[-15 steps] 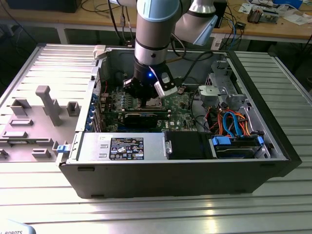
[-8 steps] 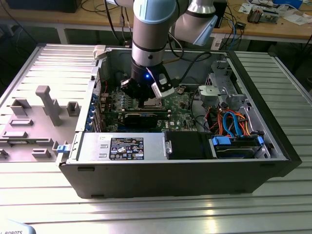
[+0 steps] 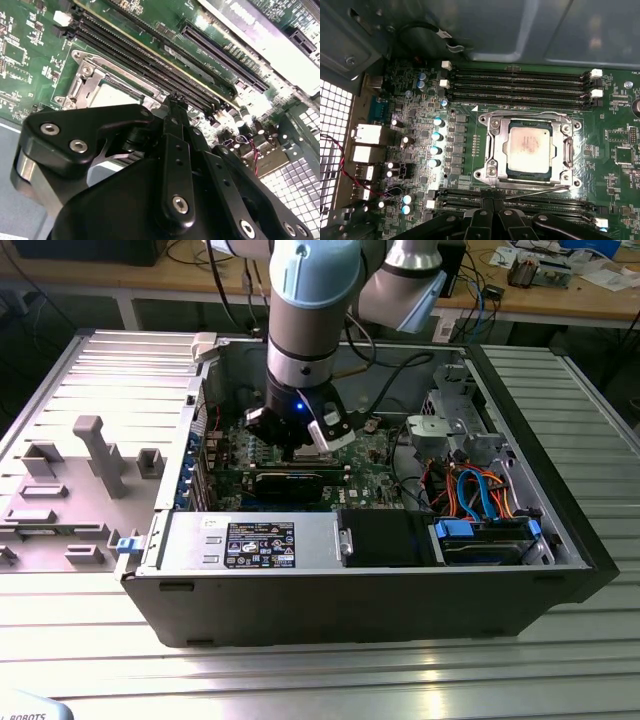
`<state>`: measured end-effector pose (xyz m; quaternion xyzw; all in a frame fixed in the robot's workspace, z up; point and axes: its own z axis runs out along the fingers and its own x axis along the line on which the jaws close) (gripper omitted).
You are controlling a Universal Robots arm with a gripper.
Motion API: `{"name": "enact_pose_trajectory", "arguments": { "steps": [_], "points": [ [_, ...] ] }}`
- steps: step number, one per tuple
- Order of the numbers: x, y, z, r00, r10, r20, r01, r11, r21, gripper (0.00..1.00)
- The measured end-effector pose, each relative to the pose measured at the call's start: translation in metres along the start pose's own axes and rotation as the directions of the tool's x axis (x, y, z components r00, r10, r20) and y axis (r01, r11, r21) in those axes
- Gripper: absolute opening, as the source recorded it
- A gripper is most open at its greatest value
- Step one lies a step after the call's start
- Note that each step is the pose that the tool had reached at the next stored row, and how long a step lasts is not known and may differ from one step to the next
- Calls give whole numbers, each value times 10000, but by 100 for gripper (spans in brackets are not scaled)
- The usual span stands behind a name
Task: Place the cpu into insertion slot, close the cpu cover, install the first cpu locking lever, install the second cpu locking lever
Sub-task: 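Install the second cpu locking lever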
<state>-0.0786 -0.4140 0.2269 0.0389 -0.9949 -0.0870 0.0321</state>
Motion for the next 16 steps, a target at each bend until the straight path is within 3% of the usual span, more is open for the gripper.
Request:
{"name": "enact_pose_trajectory", "arguments": {
  "steps": [2, 4, 9, 13, 16],
  "points": [
    [5, -10, 10, 10000, -3, 2, 3, 10000, -44, 12],
    [10, -37, 20, 10000, -16, 8, 16, 9999, -144, 12],
    [23, -57, 70, 10000, -47, 15, 47, 9996, -276, 12],
    [82, -60, 114, 10000, -90, 20, 91, 9991, -421, 12],
    [83, -60, 114, 10000, -93, 22, 94, 9990, -435, 12]
  ]
}}
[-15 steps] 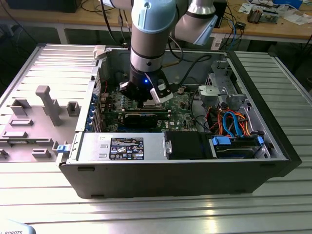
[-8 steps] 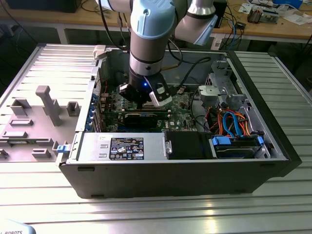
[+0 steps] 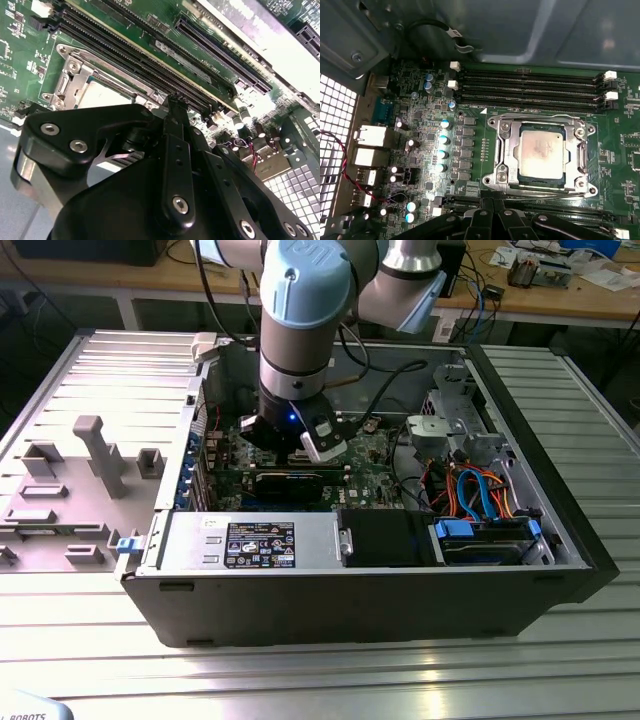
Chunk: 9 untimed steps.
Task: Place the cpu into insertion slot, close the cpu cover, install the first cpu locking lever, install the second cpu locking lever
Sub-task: 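Install the second cpu locking lever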
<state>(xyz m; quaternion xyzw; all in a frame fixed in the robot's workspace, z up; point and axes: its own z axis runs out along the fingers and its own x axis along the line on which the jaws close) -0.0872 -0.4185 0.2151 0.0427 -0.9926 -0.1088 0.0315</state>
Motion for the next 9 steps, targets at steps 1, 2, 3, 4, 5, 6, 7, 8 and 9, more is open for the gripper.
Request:
{"name": "enact_pose_trajectory", "arguments": {
  "steps": [1, 2, 3, 4, 5, 6, 7, 8, 9],
  "points": [
    [0, 0, 0, 10000, 0, 0, 0, 10000, -3, 12],
    [0, 0, 1, 10000, 0, 0, 0, 10000, -5, 12],
    [0, -1, 2, 10000, 0, 1, 0, 10000, -11, 12],
    [0, -1, 3, 10000, -1, 3, 1, 10000, -14, 12],
    [2, -2, 9, 10000, -8, 29, 8, 10000, -20, 12],
    [18, -2, 13, 10000, -17, 72, 18, 10000, -15, 12],
    [24, -1, 16, 9999, -22, 99, 22, 10000, -13, 12],
    [30, -2, 19, 9999, -27, 116, 28, 10000, -29, 12],
    [29, -2, 22, 9999, -29, 121, 30, 10000, -37, 12]
  ]
}}
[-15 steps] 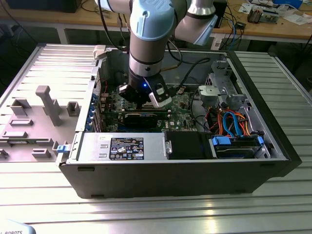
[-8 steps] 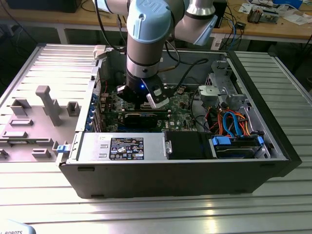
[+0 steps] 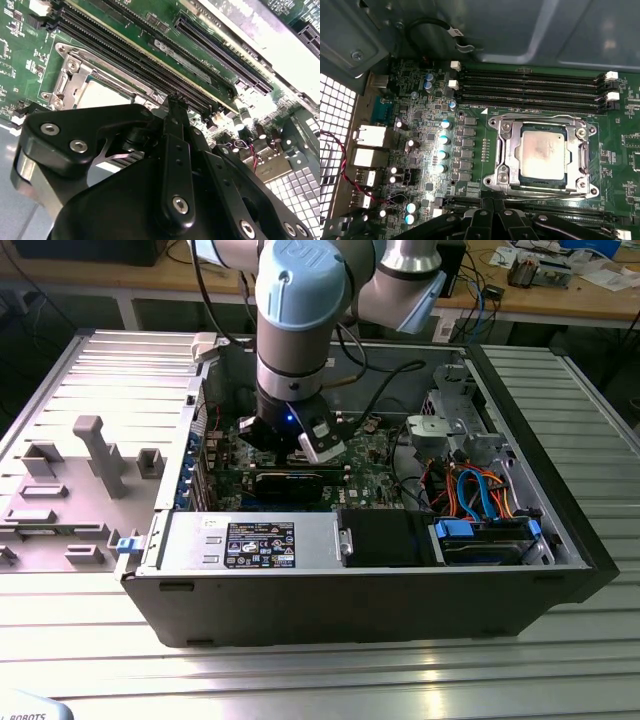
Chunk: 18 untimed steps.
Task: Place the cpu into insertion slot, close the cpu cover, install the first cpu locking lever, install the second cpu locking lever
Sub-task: 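Install the second cpu locking lever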
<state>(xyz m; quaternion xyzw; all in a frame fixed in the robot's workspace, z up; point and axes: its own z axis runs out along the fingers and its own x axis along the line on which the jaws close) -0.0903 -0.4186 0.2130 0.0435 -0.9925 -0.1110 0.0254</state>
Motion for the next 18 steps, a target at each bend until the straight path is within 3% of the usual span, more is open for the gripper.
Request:
{"name": "enact_pose_trajectory", "arguments": {
  "steps": [4, 14, 18],
  "points": [
    [0, -8, 34, 10000, -4, 14, 4, 10000, -35, 12],
    [-1, -8, 37, 10000, -4, 16, 5, 10000, -49, 12],
    [2, -12, 56, 10000, 4, 50, -4, 10000, -53, 12]
  ]
}}
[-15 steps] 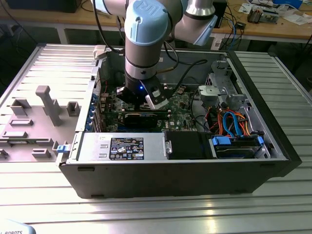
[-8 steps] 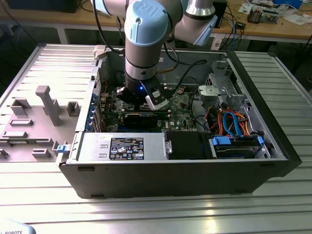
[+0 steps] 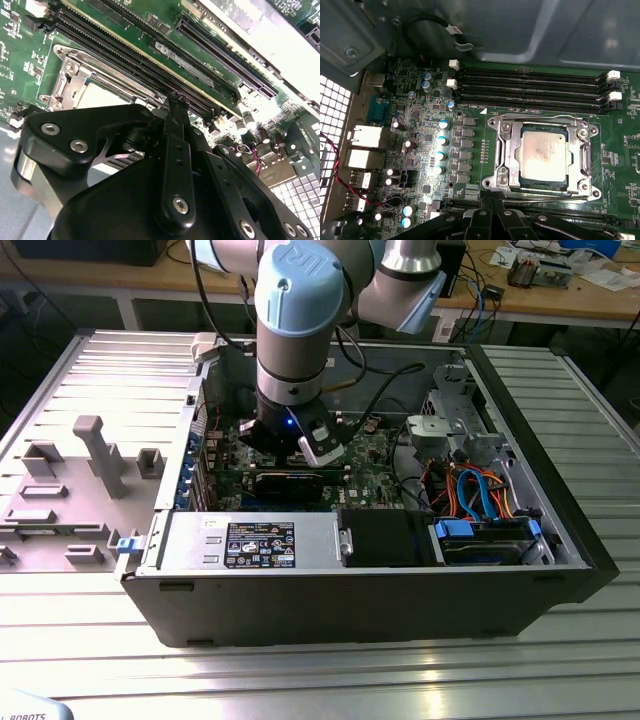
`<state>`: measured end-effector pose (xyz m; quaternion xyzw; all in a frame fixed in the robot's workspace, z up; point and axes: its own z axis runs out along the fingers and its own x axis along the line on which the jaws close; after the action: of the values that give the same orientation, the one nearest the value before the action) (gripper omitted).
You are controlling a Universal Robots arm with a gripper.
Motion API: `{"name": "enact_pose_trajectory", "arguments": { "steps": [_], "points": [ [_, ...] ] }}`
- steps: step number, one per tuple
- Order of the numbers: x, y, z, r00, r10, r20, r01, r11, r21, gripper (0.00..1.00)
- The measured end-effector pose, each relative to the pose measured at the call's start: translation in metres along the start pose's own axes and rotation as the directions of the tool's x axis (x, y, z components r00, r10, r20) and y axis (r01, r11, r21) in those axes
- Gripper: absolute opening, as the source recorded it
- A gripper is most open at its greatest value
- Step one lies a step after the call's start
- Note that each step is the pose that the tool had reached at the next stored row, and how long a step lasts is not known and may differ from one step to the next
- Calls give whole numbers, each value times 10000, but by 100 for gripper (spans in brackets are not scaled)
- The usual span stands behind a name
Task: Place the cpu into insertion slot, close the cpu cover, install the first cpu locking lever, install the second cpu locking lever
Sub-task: 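Install the second cpu locking lever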
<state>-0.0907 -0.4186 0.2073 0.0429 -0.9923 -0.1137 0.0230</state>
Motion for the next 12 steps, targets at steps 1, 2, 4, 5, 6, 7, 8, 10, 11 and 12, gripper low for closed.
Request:
{"name": "enact_pose_trajectory", "arguments": {
  "steps": [1, 2, 4, 5, 6, 7, 8, 10, 11, 12],
  "points": [
    [7, 0, 2, 10000, 24, 5, -24, 10000, -19, 12],
    [11, 0, 5, 10000, 45, 15, -45, 10000, -73, 12],
    [14, -1, 10, 9999, 93, 38, -92, 9997, -218, 12],
    [15, -1, 12, 9999, 132, 53, -131, 9996, -268, 12],
    [17, -1, 13, 9998, 164, 63, -162, 9995, -289, 12],
    [19, -1, 14, 9998, 189, 69, -187, 9994, -300, 12],
    [18, -2, 18, 9997, 218, 77, -216, 9993, -314, 12],
    [20, -5, 26, 9996, 271, 91, -268, 9991, -328, 12],
    [20, -6, 30, 9996, 283, 95, -280, 9991, -333, 12],
    [19, -6, 34, 9995, 297, 98, -294, 9990, -338, 12]
  ]
}}
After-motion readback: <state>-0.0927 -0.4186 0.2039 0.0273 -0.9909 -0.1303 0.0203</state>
